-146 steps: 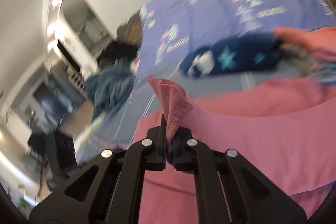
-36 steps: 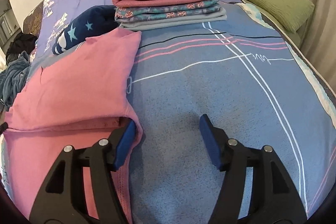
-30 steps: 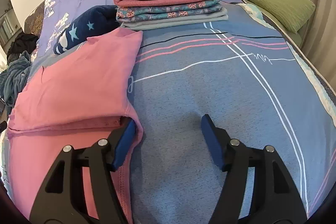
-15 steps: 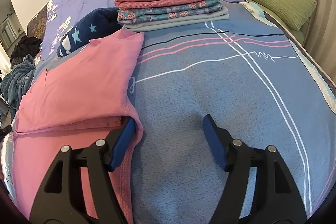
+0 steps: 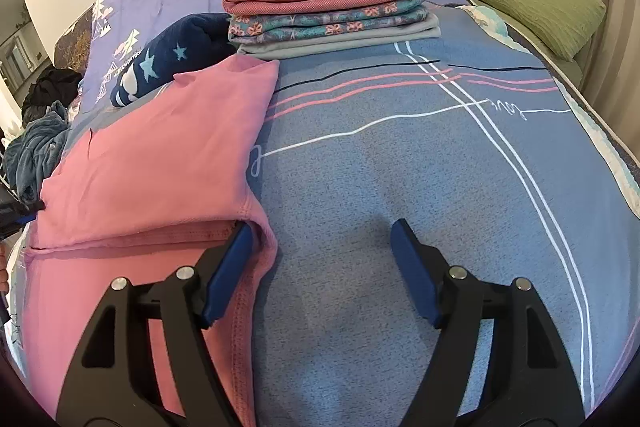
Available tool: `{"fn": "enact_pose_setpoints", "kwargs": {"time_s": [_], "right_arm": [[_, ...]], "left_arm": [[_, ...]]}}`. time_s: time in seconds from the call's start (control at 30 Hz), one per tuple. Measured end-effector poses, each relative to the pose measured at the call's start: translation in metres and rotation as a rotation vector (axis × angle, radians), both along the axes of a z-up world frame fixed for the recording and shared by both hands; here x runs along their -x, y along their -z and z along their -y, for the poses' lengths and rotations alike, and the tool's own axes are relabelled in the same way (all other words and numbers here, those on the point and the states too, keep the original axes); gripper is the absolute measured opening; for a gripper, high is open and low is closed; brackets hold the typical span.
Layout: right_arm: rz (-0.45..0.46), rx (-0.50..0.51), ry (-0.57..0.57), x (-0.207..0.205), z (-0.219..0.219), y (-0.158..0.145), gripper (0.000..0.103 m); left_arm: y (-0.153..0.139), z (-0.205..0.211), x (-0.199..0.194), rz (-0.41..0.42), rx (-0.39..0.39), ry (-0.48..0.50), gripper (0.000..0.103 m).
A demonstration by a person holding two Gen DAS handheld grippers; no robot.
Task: Fold small clothes
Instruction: 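Release the shirt with the left gripper and raise both tools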
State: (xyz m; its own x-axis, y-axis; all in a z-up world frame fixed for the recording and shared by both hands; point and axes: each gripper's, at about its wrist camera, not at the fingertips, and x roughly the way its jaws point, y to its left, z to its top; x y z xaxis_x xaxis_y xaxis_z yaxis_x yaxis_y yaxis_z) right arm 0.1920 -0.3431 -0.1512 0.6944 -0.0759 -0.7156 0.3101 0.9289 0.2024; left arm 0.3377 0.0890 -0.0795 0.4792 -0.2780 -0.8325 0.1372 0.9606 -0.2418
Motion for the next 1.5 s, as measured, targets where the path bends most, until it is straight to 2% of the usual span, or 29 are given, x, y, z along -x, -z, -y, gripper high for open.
{"fn": "enact_pose_setpoints", "kwargs": {"time_s": [0.07, 0.1, 0.17, 0.23, 0.3, 0.33, 0.37, 0.43, 0.53, 0.63, 0.73, 0.87, 0.9, 0.97, 1.0, 1.03, 1.07, 1.13, 1.2, 1.27, 1.33, 1.4, 1.5], "right_arm": [[0.001, -0.002, -0.001, 0.000, 0.000, 0.000, 0.074], [0.001, -0.001, -0.002, 0.000, 0.000, 0.000, 0.075], [-0.002, 0.003, -0.004, 0.000, -0.001, 0.000, 0.077], [-0.002, 0.008, -0.013, -0.001, -0.002, 0.000, 0.079], [0.002, 0.005, -0.013, 0.000, -0.002, 0.000, 0.079], [0.004, 0.000, -0.013, 0.000, -0.001, 0.000, 0.079], [0.005, -0.002, -0.013, 0.000, -0.001, 0.000, 0.079], [0.004, 0.000, -0.010, 0.000, -0.001, 0.000, 0.079], [0.006, 0.011, -0.004, 0.001, -0.001, -0.001, 0.078], [0.003, 0.029, -0.008, 0.001, -0.003, -0.003, 0.078], [0.008, 0.052, -0.070, -0.002, -0.013, -0.007, 0.078], [-0.004, 0.217, -0.162, -0.010, -0.043, -0.013, 0.077], [-0.009, 0.250, -0.162, -0.014, -0.047, -0.014, 0.073], [-0.007, 0.289, -0.158, -0.023, -0.051, -0.016, 0.055], [0.001, 0.290, -0.153, -0.026, -0.048, -0.018, 0.035], [0.003, 0.277, -0.136, -0.026, -0.042, -0.018, 0.027], [0.001, 0.245, -0.110, -0.024, -0.034, -0.017, 0.024], [-0.013, 0.030, -0.051, -0.019, 0.000, -0.008, 0.025], [0.010, -0.119, -0.045, -0.016, 0.020, -0.001, 0.027], [0.031, -0.104, -0.063, -0.013, 0.017, -0.003, 0.031], [0.018, -0.024, -0.077, -0.012, 0.004, -0.005, 0.038], [0.017, -0.012, -0.080, -0.012, 0.001, -0.005, 0.043], [0.026, 0.008, -0.048, -0.005, 0.002, -0.010, 0.052]], "left_arm": [[-0.015, -0.002, 0.009, 0.079, 0.013, -0.008, 0.003], [-0.029, -0.005, 0.016, 0.147, 0.027, -0.009, 0.003], [-0.042, -0.009, 0.017, 0.199, -0.009, -0.023, 0.004], [-0.034, -0.010, 0.007, 0.174, -0.135, -0.059, 0.005], [-0.025, -0.012, 0.002, 0.134, -0.172, -0.067, 0.005], [-0.025, -0.012, 0.003, 0.135, -0.161, -0.068, 0.010], [-0.029, -0.012, 0.007, 0.140, -0.134, -0.068, 0.029], [-0.040, -0.008, 0.017, 0.179, -0.107, -0.076, 0.052], [-0.050, 0.017, 0.027, 0.213, -0.151, 0.011, 0.052], [-0.052, 0.034, 0.036, 0.221, -0.176, 0.043, 0.054], [-0.050, 0.043, 0.050, 0.212, -0.215, 0.071, 0.058], [-0.042, 0.033, 0.068, 0.207, -0.266, 0.065, 0.058], [-0.038, 0.026, 0.071, 0.197, -0.272, 0.055, 0.058], [-0.031, 0.015, 0.071, 0.167, -0.278, 0.023, 0.058], [-0.025, 0.007, 0.070, 0.145, -0.276, -0.005, 0.058], [-0.022, 0.002, 0.070, 0.133, -0.270, -0.018, 0.058], [-0.018, -0.003, 0.069, 0.122, -0.264, -0.031, 0.058], [-0.007, -0.013, 0.070, 0.095, -0.264, -0.055, 0.058], [0.003, -0.017, 0.072, 0.080, -0.266, -0.045, 0.059], [0.004, -0.018, 0.075, 0.091, -0.256, -0.048, 0.059], [0.001, -0.017, 0.077, 0.101, -0.222, -0.039, 0.059], [-0.005, -0.012, 0.080, 0.129, -0.196, -0.024, 0.059], [-0.013, 0.000, 0.086, 0.188, -0.198, 0.015, 0.058]]}}
